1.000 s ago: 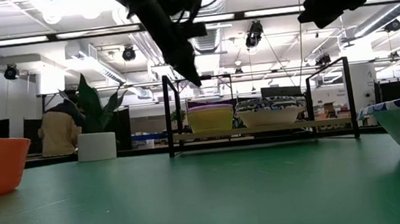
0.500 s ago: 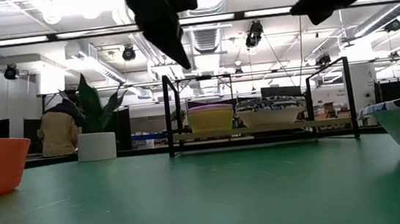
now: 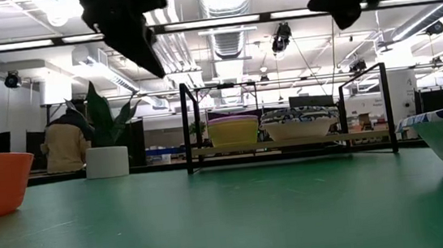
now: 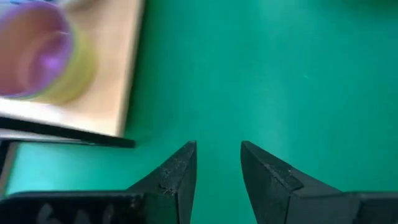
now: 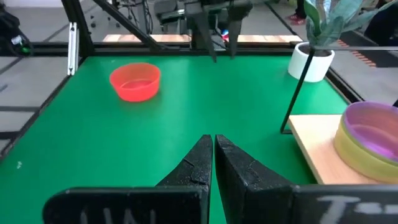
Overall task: Place and stack bowls onto a shelf
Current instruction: Stack the white bowl into the white bowl on the shelf
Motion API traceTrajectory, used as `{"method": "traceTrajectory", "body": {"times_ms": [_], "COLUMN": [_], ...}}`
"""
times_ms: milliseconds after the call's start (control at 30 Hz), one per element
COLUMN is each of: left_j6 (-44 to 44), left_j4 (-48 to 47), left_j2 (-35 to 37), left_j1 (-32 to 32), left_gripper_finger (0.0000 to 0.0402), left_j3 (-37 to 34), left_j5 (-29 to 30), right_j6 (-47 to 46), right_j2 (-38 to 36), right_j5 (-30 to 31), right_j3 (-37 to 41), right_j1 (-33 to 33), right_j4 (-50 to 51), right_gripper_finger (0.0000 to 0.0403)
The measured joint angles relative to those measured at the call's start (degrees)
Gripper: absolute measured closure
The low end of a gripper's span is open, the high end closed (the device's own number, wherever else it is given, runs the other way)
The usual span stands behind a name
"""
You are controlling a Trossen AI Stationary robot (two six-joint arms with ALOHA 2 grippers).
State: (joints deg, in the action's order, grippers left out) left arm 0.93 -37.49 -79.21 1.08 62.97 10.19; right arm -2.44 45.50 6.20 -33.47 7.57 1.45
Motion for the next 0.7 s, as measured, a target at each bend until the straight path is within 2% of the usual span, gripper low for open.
{"method": "traceTrajectory", "body": {"times_ms": [167, 333, 467, 567, 700], "left_j6": [-1.8, -4.6, -4.2, -3.9, -3.8], "left_j4": [4.7, 6.8, 8.2, 8.4, 8.0], "left_j2": [8.4, 13.2, 14.6, 14.7, 14.0], "left_j1": [0.0, 0.0, 0.0, 0.0, 0.0], "left_gripper_finger": [0.0294, 0.0294, 0.0294, 0.0294, 0.0294], "left_j3": [-6.3, -7.6, -7.6, -7.6, -7.6], "left_j5": [6.8, 17.0, 19.2, 19.2, 19.2], "right_j6": [-2.8, -4.8, -7.2, -7.4, -10.1], "right_j2": [3.7, 7.4, 10.3, 12.9, 16.7], "right_j5": [0.0, 1.0, 3.5, 3.1, 2.2], "right_j3": [-2.1, -7.4, -12.2, -15.4, -19.3], "right_j1": [0.0, -0.1, -0.1, -0.1, 0.1], "right_j4": [0.2, 6.0, 13.0, 19.6, 28.0], "right_gripper_finger": [0.0394, 0.0394, 0.0385, 0.0359, 0.03]}}
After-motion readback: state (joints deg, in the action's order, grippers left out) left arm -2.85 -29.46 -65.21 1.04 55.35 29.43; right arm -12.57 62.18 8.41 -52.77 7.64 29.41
